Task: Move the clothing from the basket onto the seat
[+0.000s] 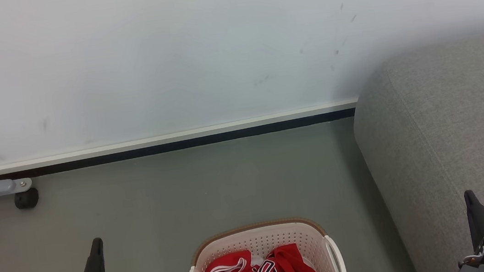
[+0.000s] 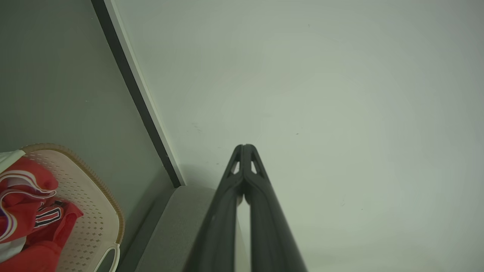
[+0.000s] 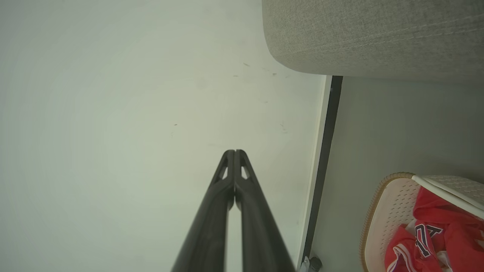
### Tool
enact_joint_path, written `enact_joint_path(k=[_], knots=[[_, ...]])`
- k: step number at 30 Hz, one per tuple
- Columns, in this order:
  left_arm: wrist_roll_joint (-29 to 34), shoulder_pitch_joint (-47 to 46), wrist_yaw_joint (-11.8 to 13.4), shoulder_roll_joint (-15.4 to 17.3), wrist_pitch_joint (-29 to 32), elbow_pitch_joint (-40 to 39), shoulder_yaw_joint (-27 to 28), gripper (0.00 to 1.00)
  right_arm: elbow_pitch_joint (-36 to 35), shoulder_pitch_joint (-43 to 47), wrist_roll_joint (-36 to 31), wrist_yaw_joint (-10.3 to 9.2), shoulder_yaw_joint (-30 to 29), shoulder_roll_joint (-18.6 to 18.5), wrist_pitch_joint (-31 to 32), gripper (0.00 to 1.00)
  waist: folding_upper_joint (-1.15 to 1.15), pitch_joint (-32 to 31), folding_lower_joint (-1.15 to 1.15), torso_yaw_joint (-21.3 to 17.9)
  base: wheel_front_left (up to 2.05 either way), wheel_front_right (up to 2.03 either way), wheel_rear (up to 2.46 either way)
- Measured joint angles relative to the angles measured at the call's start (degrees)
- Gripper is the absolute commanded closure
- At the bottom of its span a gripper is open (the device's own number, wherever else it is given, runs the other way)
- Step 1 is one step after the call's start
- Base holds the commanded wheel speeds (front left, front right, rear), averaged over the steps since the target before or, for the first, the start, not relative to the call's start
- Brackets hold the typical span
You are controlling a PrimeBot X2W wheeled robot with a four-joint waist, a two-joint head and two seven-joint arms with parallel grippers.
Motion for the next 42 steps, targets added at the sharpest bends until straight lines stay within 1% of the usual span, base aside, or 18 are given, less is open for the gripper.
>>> enact_joint_path(k=[11, 12, 13, 14, 15, 16, 17, 30, 36, 38, 42], knots=[[0.0, 0.0, 0.0, 0.0, 0.0, 0.0, 0.0, 1.0, 0.0, 0.0, 0.0, 0.0, 0.0, 0.0, 0.0, 1.0, 0.0, 0.0, 0.0, 0.0, 0.0, 0.0, 0.0], [0.0, 0.2, 0.0, -0.1, 0.0, 0.2, -0.1, 0.0, 0.3, 0.1, 0.0, -0.01, 0.1, 0.0, 0.0, 0.0, 0.0, 0.0, 0.0, 0.0, 0.0, 0.0, 0.0], [0.0, 0.5, 0.0, -0.2, 0.0, 0.8, -0.1, 1.0, 0.8, 0.3, 0.0, -0.03, 0.1, 0.2, 0.0, 1.0, 0.0, 0.0, 0.0, 0.0, 0.0, 0.0, 0.0], [0.0, 1.0, 0.0, -0.4, 0.0, 1.4, -0.2, 1.0, 1.4, 0.8, 0.0, -0.03, 0.2, 0.3, 0.0, 1.0, 0.0, 0.0, 0.0, 0.0, 0.0, 0.0, 0.0], [0.0, 1.6, 0.0, -0.6, 0.0, 2.0, -0.3, 0.0, 2.1, 1.4, 0.0, -0.09, 0.2, 0.5, 0.0, 0.0, 0.0, 0.0, 0.0, 0.0, 0.0, 0.0, 0.0], [0.0, 2.2, 0.0, -0.7, 0.0, 2.7, -0.3, 1.0, 2.8, 1.9, 0.0, -0.11, 0.3, 0.8, 0.0, 1.0, 0.0, 0.0, 0.0, 0.0, 0.0, 0.0, 0.0], [0.0, 2.8, 0.0, -0.8, 0.0, 3.1, -0.4, 0.0, 3.2, 2.4, 0.0, -0.11, 0.4, 1.0, 0.0, 0.0, 0.0, 0.0, 0.0, 0.0, 0.0, 0.0, 0.0], [0.7, 3.5, 0.1, -0.8, -2.2, 2.2, -2.6, 0.0, 3.0, 2.9, -0.9, -0.46, 2.8, 1.1, -2.3, 0.0, 0.0, -0.6, 0.0, 0.0, 0.0, 0.0, 0.0], [3.5, 3.7, 0.9, -0.8, -3.7, 0.9, -3.4, 0.0, 1.9, 3.0, -2.7, -1.53, 3.8, 1.1, -3.7, 0.0, 0.0, -1.0, 0.0, -0.1, 0.0, 0.0, 0.0], [4.4, 3.7, 1.1, -0.8, -4.1, 0.6, -3.6, 0.0, 1.6, 3.1, -3.8, -2.19, 4.3, 1.1, -4.1, 0.0, 0.0, -1.1, 0.0, -0.1, 0.0, 0.0, 0.0], [7.7, 3.7, 2.1, -0.7, -4.9, -0.6, -4.1, 0.0, 0.8, 3.6, -6.4, -3.13, 5.2, 1.0, -4.9, 0.0, 0.0, -1.4, 0.0, -0.1, 0.0, 0.0, 0.0]])
